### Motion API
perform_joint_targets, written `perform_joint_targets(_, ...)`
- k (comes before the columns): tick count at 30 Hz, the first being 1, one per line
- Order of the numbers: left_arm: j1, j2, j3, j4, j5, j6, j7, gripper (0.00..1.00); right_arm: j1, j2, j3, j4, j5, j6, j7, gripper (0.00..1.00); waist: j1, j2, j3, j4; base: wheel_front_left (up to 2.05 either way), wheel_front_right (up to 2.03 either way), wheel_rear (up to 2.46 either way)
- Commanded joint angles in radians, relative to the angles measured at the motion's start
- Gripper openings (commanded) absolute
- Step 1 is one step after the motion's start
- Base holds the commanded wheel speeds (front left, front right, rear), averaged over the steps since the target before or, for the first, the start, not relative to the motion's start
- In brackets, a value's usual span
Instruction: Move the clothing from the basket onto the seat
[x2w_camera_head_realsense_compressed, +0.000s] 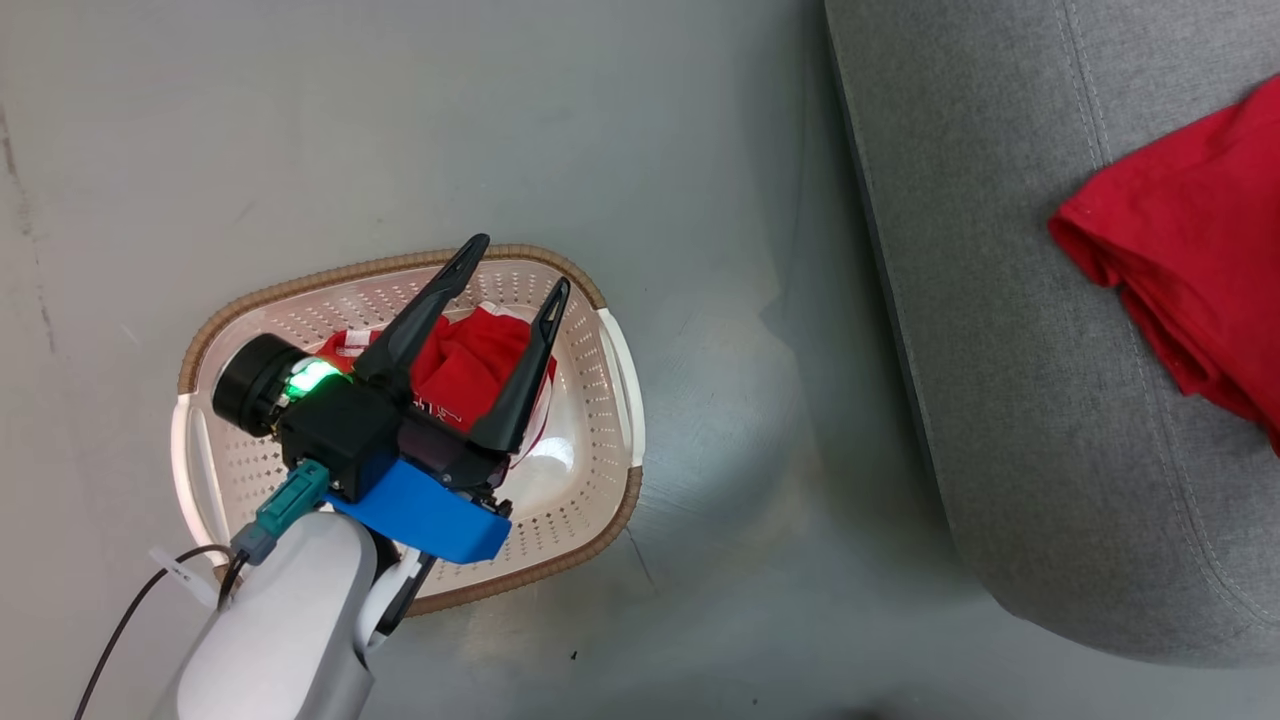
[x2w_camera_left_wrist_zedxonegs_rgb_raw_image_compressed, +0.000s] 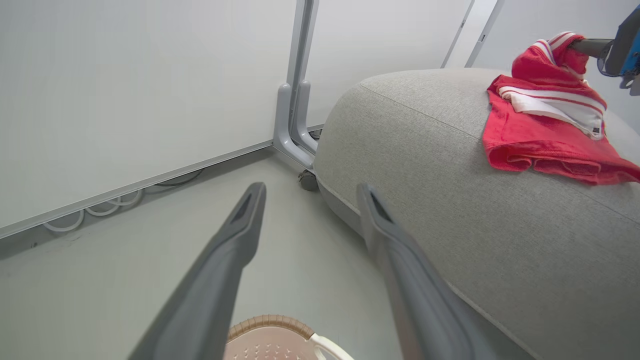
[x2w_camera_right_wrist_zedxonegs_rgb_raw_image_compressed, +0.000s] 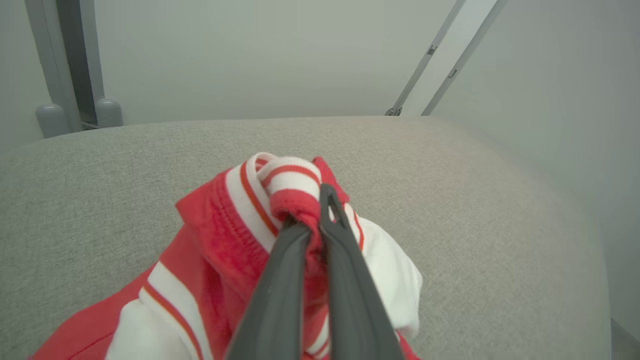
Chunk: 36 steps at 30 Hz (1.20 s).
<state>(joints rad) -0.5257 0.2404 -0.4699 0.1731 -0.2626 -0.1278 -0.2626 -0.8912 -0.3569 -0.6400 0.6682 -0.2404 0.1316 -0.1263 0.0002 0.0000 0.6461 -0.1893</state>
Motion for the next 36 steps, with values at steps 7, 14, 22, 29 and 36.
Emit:
perform_joint_targets(7, -0.003, -0.006, 0.003, 0.021, -0.009, -0.004, -0.003, 1.0, 0.017, 0.021, -0.038, 0.061, -0.038, -0.002, -0.037, 0.08, -0.0002, 0.0, -0.034, -0.004, 0.0, 0.0, 0.0)
perform_joint_targets(14, 0.034, -0.027, 0.03, 0.042, -0.027, -0.004, -0.003, 1.0, 0.055, 0.023, 0.0, 0.082, -0.073, -0.002, -0.059, 1.0, -0.0002, 0.0, -0.105, -0.003, 0.0, 0.0, 0.0)
perform_joint_targets(22, 0.123, -0.075, 0.076, 0.075, -0.049, -0.004, -0.003, 1.0, 0.168, 0.06, 0.091, 0.035, -0.038, -0.002, -0.091, 1.0, -0.0002, 0.0, -0.265, 0.017, 0.0, 0.0, 0.0)
perform_joint_targets(29, 0.227, -0.115, 0.153, 0.097, -0.056, -0.004, -0.003, 1.0, 0.357, 0.176, 0.218, -0.143, 0.071, -0.002, -0.094, 1.0, -0.0002, 0.0, -0.418, 0.063, 0.0, 0.0, 0.0)
perform_joint_targets(36, 0.31, -0.132, 0.214, 0.117, -0.049, -0.004, -0.003, 1.0, 0.589, 0.239, 0.397, -0.411, 0.134, -0.002, -0.023, 1.0, -0.0002, 0.0, -0.514, 0.105, 0.0, 0.0, 0.0)
